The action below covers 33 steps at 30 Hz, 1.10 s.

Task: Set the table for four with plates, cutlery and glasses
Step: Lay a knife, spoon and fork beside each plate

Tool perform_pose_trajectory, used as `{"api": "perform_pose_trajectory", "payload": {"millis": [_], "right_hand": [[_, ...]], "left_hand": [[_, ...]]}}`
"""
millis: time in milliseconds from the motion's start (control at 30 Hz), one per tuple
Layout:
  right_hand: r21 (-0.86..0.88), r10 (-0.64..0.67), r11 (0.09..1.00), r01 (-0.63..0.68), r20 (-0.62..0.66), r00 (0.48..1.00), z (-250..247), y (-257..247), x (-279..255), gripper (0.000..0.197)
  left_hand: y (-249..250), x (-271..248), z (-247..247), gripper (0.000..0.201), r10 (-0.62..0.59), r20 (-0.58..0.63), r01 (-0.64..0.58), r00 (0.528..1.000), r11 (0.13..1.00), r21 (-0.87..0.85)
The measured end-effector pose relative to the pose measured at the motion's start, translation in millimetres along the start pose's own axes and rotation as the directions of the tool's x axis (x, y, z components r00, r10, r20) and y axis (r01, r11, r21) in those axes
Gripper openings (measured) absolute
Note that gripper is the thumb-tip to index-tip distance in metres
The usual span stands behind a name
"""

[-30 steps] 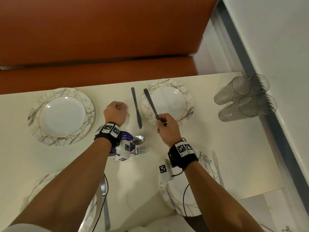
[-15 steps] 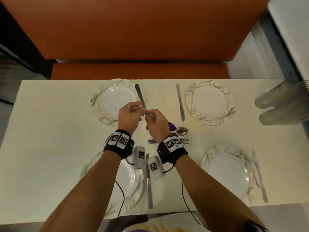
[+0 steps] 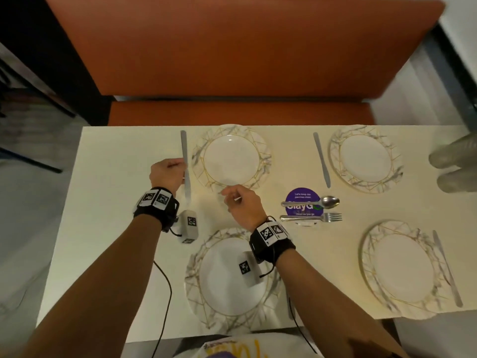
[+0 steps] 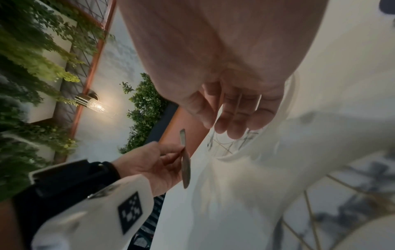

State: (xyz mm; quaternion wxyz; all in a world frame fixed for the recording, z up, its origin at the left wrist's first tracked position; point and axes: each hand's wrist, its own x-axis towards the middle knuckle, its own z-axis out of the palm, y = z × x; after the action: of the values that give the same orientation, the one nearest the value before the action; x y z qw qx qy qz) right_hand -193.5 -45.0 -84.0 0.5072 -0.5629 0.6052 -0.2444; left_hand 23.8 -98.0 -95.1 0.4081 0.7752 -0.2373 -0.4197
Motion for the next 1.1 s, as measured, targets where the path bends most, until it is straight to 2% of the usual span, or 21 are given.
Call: {"api": "perform_pose_trajectory", "payload": {"millis": [200,367,433,567,700,933,1100], "right_hand": [[-0.059,0.013,0.998,-0.016,-0.045,0.999,-4.9,9.6,13.2,0.021],[-0.103,0.089,0.99,-0.097,-0.08,0.993,-15.4,21.9,21.1,0.023],[-0.127,0.077,0.988,-0.089,-0.096,0.992,-19.5,28.1,21.1,0.024],[-0.154,0.075,0.983,-0.096,-0.137,0.988,-27.1,36.4,19.8,0.023],[-0.152,0.102,0.981,-0.121,-0.128,0.987,-31.3,41.8,21.2,0.027],[-0.133,0.132,0.98,-0.15,-0.132,0.982,-38.0,40.9,18.5,0.033],[-0.111,0.134,0.983,-0.148,-0.129,0.983,-41.0,43.9,19.9,0.029]], "left_hand": [[-13.8,49.5,-3.9,0.016,-0.071,-0.023,0.074,0.997,0.973,0.218],[-20.3,80.6,6.2,0.015,-0.103,-0.026,0.106,0.994,0.957,0.271],[-22.4,89.6,9.5,0.008,-0.114,-0.008,0.112,0.993,0.956,0.272],[-21.5,93.9,14.7,0.024,-0.09,0.02,0.079,0.996,0.941,0.328],[-20.9,96.5,18.4,0.025,-0.044,0.011,0.037,0.999,0.93,0.365],[-8.8,93.8,22.0,0.007,-0.004,0.013,-0.002,1.0,0.91,0.414],[-8.4,86.4,20.2,0.004,0.025,0.013,-0.028,1.0,0.912,0.41]]}}
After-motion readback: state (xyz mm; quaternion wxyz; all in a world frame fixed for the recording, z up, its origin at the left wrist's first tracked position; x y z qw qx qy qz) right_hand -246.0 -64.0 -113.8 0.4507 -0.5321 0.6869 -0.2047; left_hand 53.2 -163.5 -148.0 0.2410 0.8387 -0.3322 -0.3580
